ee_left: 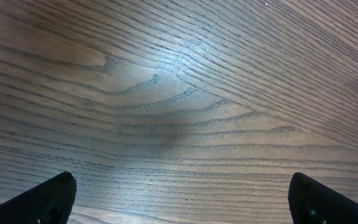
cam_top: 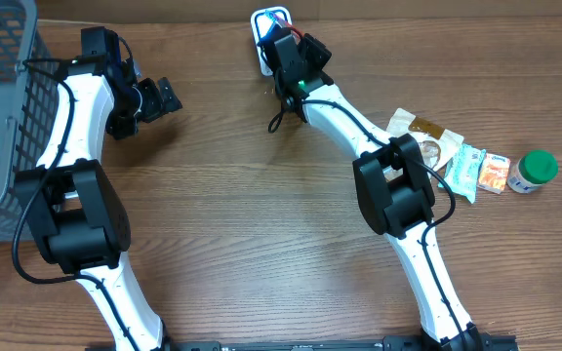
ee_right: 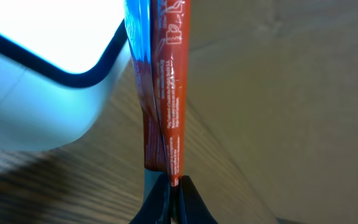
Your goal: Scan the item barcode
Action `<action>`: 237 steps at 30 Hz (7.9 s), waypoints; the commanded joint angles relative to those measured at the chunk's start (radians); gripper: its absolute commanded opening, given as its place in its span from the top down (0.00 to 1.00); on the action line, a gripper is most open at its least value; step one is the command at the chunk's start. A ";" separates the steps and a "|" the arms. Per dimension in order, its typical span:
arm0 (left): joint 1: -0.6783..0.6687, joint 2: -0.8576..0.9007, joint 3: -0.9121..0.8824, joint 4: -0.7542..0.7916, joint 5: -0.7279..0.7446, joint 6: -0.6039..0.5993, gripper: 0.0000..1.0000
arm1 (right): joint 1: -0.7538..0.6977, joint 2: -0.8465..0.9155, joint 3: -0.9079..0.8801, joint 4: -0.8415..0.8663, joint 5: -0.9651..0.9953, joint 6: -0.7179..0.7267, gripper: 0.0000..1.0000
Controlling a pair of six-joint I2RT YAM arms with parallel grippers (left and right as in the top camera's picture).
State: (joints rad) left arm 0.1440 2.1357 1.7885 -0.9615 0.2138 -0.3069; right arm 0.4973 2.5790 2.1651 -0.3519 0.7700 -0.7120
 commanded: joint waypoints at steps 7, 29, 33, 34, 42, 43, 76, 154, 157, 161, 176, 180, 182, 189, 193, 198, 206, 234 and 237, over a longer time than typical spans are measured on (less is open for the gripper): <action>0.000 -0.038 0.021 0.001 0.012 0.015 0.00 | 0.010 0.032 0.000 -0.027 0.015 0.046 0.96; 0.000 -0.038 0.021 0.001 0.012 0.015 0.00 | 0.018 -0.094 0.003 -0.140 0.014 0.213 0.97; -0.001 -0.038 0.021 0.001 0.012 0.015 0.00 | 0.018 -0.213 0.003 -0.299 -0.017 0.349 0.97; 0.000 -0.037 0.021 0.001 0.012 0.015 0.00 | 0.017 -0.240 0.003 -0.346 -0.042 0.378 0.97; 0.000 -0.038 0.021 0.000 0.012 0.015 0.00 | -0.020 -0.452 0.003 -0.816 -0.280 0.406 0.97; 0.000 -0.038 0.021 0.001 0.012 0.015 0.00 | -0.029 -0.465 0.003 -0.872 -0.295 0.406 0.97; 0.000 -0.038 0.021 0.001 0.012 0.015 0.00 | -0.338 -0.482 0.000 -1.286 -0.547 0.503 0.00; -0.002 -0.037 0.021 0.000 0.012 0.015 0.00 | -0.313 -0.847 0.002 -1.141 -0.547 0.503 0.00; -0.002 -0.038 0.021 0.001 0.012 0.015 0.00 | -0.313 -0.940 0.002 -1.141 -0.547 0.503 0.00; -0.008 -0.037 0.021 0.001 0.012 0.015 0.00 | -0.313 -1.054 0.002 -1.141 -0.547 0.503 0.00; -0.009 -0.038 0.021 0.001 0.012 0.015 0.00 | -0.313 -1.402 -0.005 -1.188 -0.614 0.503 0.00; -0.009 -0.037 0.021 0.001 0.012 0.015 0.00 | -0.313 -1.510 -0.080 -1.154 -0.660 0.503 0.00; -0.009 -0.038 0.021 0.001 0.012 0.015 0.00 | -0.313 -1.574 -0.163 -1.102 -0.660 0.503 0.00; -0.009 -0.038 0.021 0.001 0.012 0.015 0.01 | -0.314 -1.825 -0.613 -0.776 -0.659 0.503 0.00; -0.009 -0.038 0.021 0.001 0.012 0.015 0.00 | -0.314 -1.942 -0.891 -0.548 -0.660 0.503 0.00; -0.009 -0.038 0.021 0.001 0.012 0.015 0.00 | -0.314 -2.062 -1.256 -0.184 -0.660 0.537 0.00; -0.013 -0.038 0.021 0.001 0.012 0.015 0.00 | -0.314 -2.262 -1.768 0.441 -0.660 0.641 0.00; -0.007 -0.038 0.021 0.001 0.012 0.015 0.00 | -0.318 -2.577 -2.157 0.459 -0.660 0.794 0.00; -0.010 -0.038 0.021 0.001 0.012 0.015 0.00 | -0.318 -2.577 -2.157 0.378 -0.660 0.795 0.00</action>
State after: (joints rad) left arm 0.1371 2.1357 1.7885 -0.9611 0.2169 -0.3069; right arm 0.1837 0.0132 0.0185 0.0547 0.1081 0.0608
